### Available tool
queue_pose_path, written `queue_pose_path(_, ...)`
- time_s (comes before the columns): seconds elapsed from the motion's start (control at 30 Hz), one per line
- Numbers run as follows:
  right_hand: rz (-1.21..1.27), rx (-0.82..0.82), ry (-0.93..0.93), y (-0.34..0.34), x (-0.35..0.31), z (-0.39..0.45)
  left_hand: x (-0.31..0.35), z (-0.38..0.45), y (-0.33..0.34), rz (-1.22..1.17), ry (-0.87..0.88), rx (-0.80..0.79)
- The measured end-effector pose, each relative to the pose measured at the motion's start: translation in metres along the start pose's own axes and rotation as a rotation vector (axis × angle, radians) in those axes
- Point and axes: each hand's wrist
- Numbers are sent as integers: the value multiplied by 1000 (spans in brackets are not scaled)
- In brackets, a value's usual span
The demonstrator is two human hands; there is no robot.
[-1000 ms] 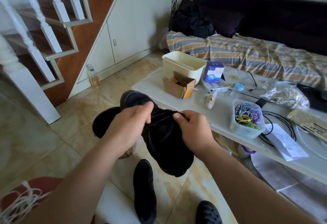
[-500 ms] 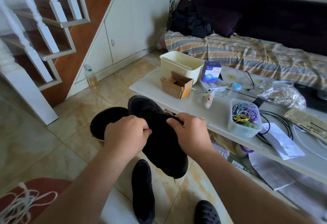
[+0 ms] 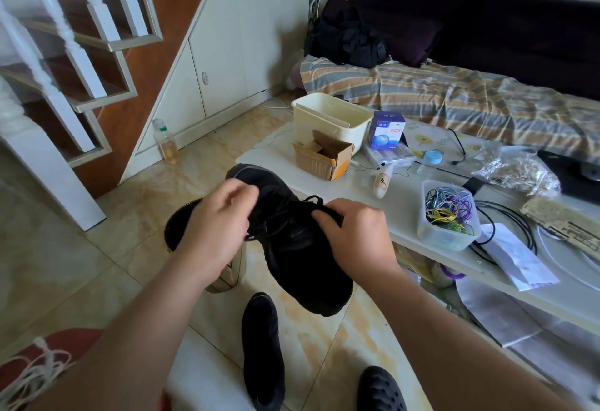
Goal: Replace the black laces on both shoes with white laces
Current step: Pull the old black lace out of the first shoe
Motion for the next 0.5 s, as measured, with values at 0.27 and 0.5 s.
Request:
queue_pose_path(0.27,-63,55,-101,2,-1,-5,-8,-1,6,907,391,-168)
queue_pose_path(0.5,-39,-39,115,-7,17,6,-5,-5,-1,-652,21,-353)
Point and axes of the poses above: each hand's wrist, its own z-axis towards the middle knuckle, its own y-axis out of the palm, x = y × z, and after that the axes turned 4 degrees about -z, right-handed
